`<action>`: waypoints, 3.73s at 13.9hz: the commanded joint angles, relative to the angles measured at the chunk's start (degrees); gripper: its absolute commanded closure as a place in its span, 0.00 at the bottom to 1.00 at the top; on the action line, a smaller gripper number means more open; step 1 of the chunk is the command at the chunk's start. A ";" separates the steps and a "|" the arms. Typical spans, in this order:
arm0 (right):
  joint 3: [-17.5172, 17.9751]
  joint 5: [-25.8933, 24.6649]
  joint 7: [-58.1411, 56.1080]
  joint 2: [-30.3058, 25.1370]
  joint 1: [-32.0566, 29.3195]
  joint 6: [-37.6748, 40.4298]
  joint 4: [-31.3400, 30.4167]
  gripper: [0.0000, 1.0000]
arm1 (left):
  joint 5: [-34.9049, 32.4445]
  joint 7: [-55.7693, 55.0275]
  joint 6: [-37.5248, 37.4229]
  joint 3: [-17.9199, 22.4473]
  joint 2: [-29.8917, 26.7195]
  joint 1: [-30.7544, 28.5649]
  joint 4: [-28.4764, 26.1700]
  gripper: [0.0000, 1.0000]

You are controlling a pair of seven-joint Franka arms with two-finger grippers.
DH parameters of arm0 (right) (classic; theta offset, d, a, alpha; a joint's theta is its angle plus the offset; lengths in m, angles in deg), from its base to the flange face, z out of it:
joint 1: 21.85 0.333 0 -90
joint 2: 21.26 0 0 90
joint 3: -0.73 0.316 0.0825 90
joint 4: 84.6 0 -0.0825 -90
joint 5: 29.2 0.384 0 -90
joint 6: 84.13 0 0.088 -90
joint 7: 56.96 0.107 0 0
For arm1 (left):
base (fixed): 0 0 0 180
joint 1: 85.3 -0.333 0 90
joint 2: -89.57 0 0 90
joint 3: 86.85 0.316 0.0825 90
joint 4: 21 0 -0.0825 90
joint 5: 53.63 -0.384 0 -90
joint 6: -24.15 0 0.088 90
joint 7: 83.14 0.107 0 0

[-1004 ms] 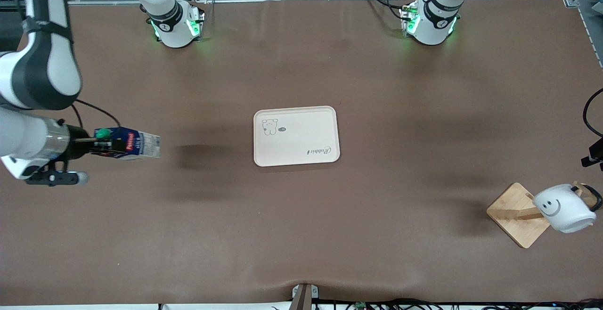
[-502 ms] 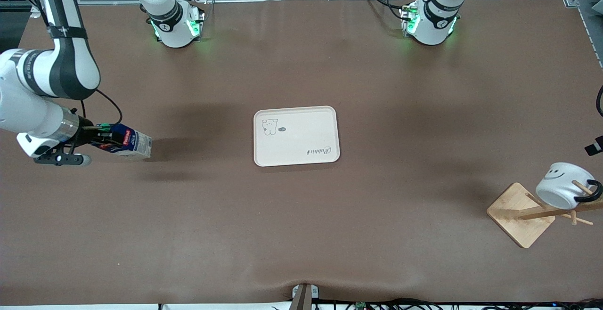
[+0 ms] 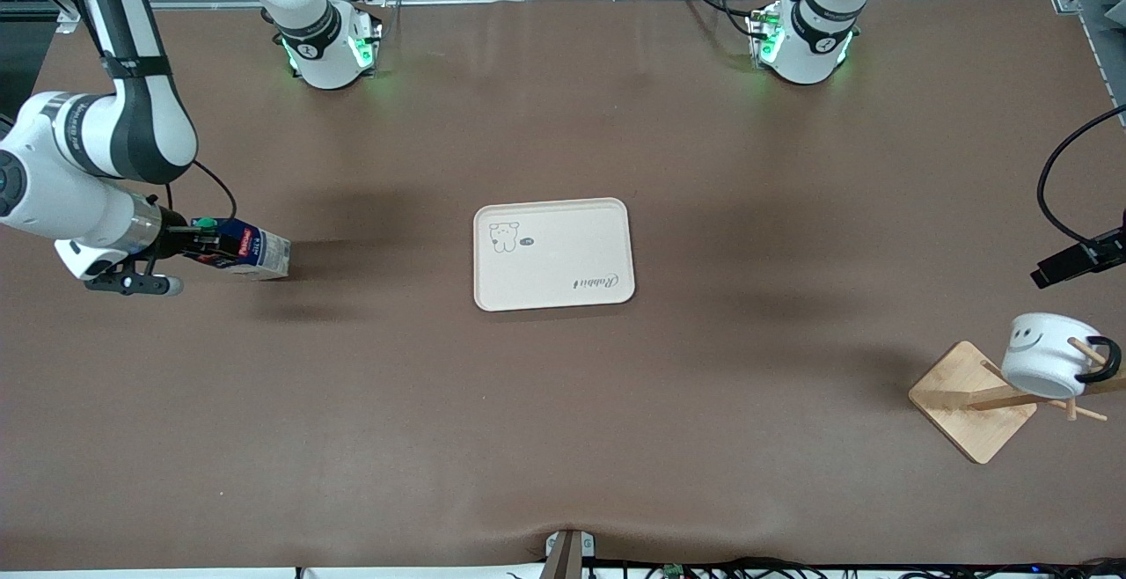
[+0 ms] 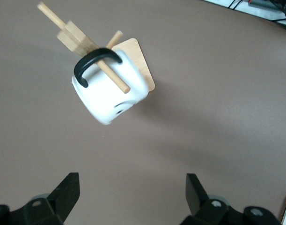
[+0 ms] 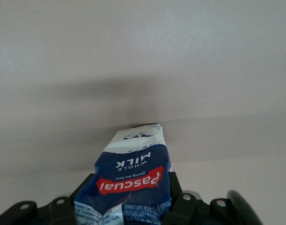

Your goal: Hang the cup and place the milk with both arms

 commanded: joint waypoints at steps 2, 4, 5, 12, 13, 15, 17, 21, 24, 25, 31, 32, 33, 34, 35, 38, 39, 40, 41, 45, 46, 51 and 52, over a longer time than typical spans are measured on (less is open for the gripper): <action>1.23 -0.83 0.44 -1.68 -1.38 -0.95 -2.18 1.00 | -0.89 1.27 -4.49 -0.96 -3.58 -0.64 -0.29 0.00; 1.23 -0.83 0.53 -0.71 -1.38 -0.78 -2.09 0.37 | -0.63 3.63 -6.61 -0.96 -5.50 -0.90 -0.38 0.00; 1.23 -0.83 0.44 -0.18 -1.38 -0.87 -2.00 0.17 | -0.54 5.74 -7.40 -0.70 -7.08 -0.82 -0.47 0.00; 1.32 -0.65 0.18 1.83 -1.38 4.30 5.88 0.00 | 7.28 15.69 -9.34 13.86 -14.82 8.47 -7.40 0.00; 1.32 -0.65 0.18 2.71 -1.38 6.58 9.13 0.00 | 7.29 14.91 -9.43 15.11 -15.70 10.67 -7.94 0.00; 1.49 -0.57 0.18 3.60 -0.68 12.38 16.42 0.00 | 7.02 14.29 -9.34 15.30 -18.50 12.88 -11.44 0.00; 1.58 -0.04 0.26 4.13 -0.24 14.34 21.88 0.00 | 6.67 11.58 -8.81 15.04 -20.10 13.68 -13.21 0.00; 1.58 -0.30 0.09 4.13 1.16 22.39 35.05 0.00 | 5.01 8.31 -8.72 13.37 -20.54 15.53 -12.34 0.00; 1.67 0.23 0.70 3.26 1.25 28.91 39.22 0.00 | 3.42 6.21 -9.95 10.56 -20.45 15.62 -12.60 0.00; 1.67 0.23 0.62 1.59 1.34 30.93 38.96 0.00 | 3.42 6.02 -10.56 9.51 -20.45 15.53 -12.60 0.00; 1.49 0.23 0.00 -9.92 1.25 33.24 30.01 0.00 | 3.51 4.62 -12.15 6.95 -21.07 15.18 -12.69 0.00; 1.41 0.23 0.00 -11.24 1.17 33.24 28.60 0.00 | 3.51 4.62 -12.15 6.95 -20.98 15.18 -12.69 0.00; 1.32 0.23 0.00 -12.47 1.17 33.06 27.45 0.00 | 3.51 4.70 -12.15 6.86 -21.07 15.00 -12.69 0.00; 1.32 0.23 0.00 -13.18 1.17 33.06 27.27 0.00 | 3.51 4.88 -12.59 6.78 -21.15 15.09 -12.51 0.00; 1.32 0.23 0.00 -13.62 1.25 33.06 27.26 0.00 | 3.59 4.88 -13.29 6.77 -21.16 15.26 -12.25 0.00; 1.49 0.23 0.00 -13.80 1.69 32.97 27.53 0.00 | 4.12 5.49 -13.38 6.77 -20.37 15.27 -11.55 0.00; 1.49 0.23 0.00 -13.72 1.69 33.15 27.53 0.00 | 4.12 5.58 -13.38 6.77 -20.19 15.44 -11.37 0.00; 1.49 0.23 0.09 -13.37 1.52 33.23 27.53 0.00 | 4.12 4.97 -13.29 6.60 -20.19 15.53 -11.28 0.00; 1.49 0.23 0.09 -13.19 1.43 32.97 27.53 0.00 | 4.21 4.88 -13.21 6.42 -20.10 15.53 -11.28 0.00; 1.49 0.23 0.09 -13.01 1.60 32.88 28.32 0.00 | 4.38 4.79 -12.50 6.42 -19.40 15.35 -11.28 0.00; 1.58 0.14 0.09 -13.01 1.69 32.71 28.41 0.00 | 4.38 4.62 -12.50 6.42 -19.40 15.35 -11.28 0.00; 1.58 -0.92 0.35 -12.13 1.52 33.41 30.59 0.00 | 4.38 4.35 -12.42 6.42 -19.13 15.27 -11.37 0.00; 1.58 -0.92 0.35 -12.13 1.34 33.41 31.47 0.00 | 4.38 3.92 -12.42 6.42 -19.13 15.18 -11.37 0.00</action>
